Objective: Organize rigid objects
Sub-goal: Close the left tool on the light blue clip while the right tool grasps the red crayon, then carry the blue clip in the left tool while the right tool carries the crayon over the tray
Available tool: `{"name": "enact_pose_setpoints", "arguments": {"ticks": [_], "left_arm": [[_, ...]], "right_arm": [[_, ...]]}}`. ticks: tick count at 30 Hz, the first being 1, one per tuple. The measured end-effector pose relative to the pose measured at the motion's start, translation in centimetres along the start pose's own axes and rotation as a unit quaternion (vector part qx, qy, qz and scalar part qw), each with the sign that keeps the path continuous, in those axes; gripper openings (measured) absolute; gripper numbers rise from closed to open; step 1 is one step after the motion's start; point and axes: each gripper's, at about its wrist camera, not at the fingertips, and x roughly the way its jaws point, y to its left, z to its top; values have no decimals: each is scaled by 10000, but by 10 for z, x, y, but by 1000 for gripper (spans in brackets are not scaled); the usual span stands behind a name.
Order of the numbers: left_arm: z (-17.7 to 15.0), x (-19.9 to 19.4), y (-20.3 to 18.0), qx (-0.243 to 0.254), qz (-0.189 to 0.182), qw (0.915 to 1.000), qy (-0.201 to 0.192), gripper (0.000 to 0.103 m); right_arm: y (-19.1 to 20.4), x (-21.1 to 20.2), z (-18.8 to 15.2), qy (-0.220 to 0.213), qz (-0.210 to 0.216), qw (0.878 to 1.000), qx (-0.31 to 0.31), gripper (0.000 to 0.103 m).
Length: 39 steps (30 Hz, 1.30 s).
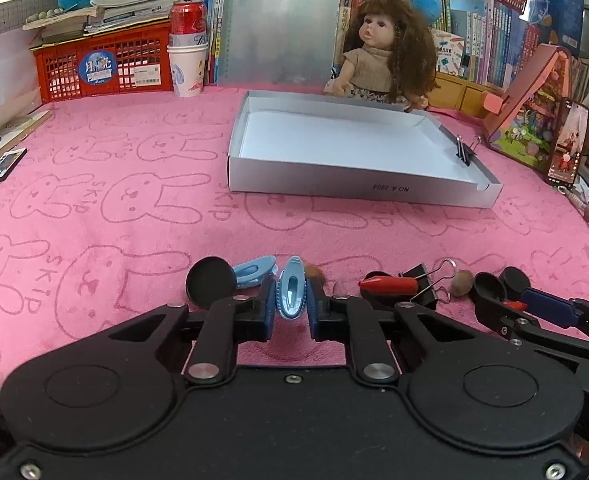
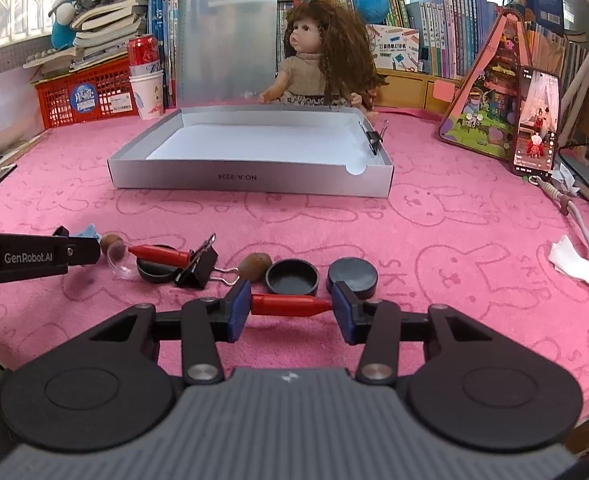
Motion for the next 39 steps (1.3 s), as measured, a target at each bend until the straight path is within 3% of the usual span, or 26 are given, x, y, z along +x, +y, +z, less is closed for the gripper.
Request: {"name": "enact_pose_setpoints", "arguments": {"ticks": [25,39], "left_arm": [[0,-10,-7,85,-172,9998,-44,15],[38,-15,-9,221,-364,9984,-383,15]], "right_arm": [[-4,-8,3,-118,-45,9999,52,49],[-21,-8,40,-513,38,9986,114,49]]}}
